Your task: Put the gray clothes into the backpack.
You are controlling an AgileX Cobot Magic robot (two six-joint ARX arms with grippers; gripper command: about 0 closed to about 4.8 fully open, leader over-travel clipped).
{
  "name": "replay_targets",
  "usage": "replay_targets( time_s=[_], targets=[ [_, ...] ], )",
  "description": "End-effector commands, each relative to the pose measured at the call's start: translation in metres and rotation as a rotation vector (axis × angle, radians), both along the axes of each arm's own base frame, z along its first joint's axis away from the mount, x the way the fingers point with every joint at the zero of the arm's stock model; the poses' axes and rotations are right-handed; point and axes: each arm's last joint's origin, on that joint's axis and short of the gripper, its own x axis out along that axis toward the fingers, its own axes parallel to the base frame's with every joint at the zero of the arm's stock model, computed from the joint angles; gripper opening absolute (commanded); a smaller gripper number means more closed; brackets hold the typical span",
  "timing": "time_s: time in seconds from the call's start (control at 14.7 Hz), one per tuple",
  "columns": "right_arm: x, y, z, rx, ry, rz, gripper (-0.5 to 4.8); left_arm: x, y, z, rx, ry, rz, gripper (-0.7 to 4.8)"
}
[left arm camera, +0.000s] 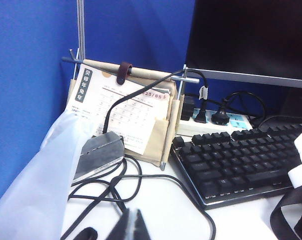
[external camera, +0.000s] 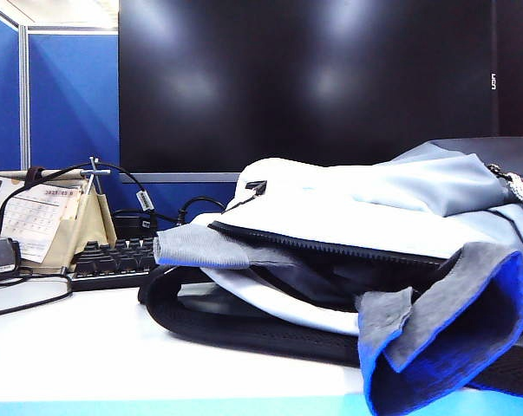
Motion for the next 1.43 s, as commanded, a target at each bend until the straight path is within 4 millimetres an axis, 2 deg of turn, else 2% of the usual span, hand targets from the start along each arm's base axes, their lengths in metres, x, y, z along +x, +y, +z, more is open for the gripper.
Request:
replay_targets(
  time_s=[0.07,0.34,1.43],
  targets=[
    [0.0008,-0.0004,-0.0040,0.088,0.000,-0.007,-0.05,-0.0002,-0.0001,0.0016,0.005,-0.016,-0.003,-0.03],
    [0.0014,-0.0009,-0.0089,0.120,0.038,-0.020,-0.05,-0.0002,-0.0001,0.0016,0.005,-0.016,-0.003,-0.03],
    [0.0018,0.0074,-0.0067,0.071,0.022,0.060,-0.05,-0.0002,-0.0001,0.0016,0.005,-0.016,-0.003,-0.03]
  ],
)
